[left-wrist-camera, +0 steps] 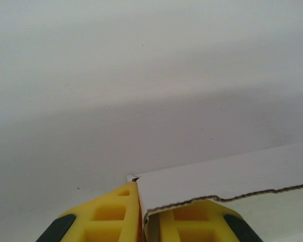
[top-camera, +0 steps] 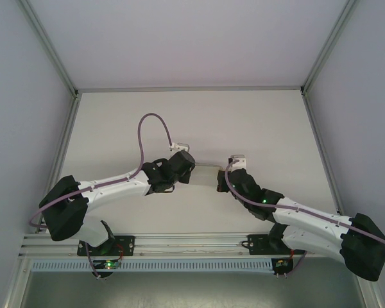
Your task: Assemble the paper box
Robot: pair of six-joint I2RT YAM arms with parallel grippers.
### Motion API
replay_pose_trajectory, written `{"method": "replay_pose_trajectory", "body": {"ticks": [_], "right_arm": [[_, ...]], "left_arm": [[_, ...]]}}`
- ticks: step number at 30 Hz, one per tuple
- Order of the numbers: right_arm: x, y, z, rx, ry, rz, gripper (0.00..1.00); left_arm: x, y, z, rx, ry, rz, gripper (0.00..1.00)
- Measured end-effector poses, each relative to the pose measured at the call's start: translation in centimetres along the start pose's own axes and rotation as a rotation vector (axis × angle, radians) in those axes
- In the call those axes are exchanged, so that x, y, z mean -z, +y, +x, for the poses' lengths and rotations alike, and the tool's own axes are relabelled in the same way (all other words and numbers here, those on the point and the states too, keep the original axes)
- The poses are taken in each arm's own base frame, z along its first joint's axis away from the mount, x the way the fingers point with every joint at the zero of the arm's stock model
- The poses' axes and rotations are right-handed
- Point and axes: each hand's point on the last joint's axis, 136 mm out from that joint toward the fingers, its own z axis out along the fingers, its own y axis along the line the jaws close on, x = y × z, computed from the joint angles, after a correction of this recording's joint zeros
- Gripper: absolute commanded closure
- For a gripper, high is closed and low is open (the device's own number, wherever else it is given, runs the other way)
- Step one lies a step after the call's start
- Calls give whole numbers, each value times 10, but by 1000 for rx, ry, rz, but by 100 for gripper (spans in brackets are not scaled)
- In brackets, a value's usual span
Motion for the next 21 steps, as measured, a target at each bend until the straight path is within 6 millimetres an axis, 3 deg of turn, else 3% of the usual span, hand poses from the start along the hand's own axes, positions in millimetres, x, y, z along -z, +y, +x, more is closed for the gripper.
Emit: {"method": "replay_pose_trajectory", "body": {"ticks": [21], "right_arm": [[5, -7, -1, -33, 59, 134, 100]], "left_arm": [[0, -3, 1, 3, 3, 13, 88]]}}
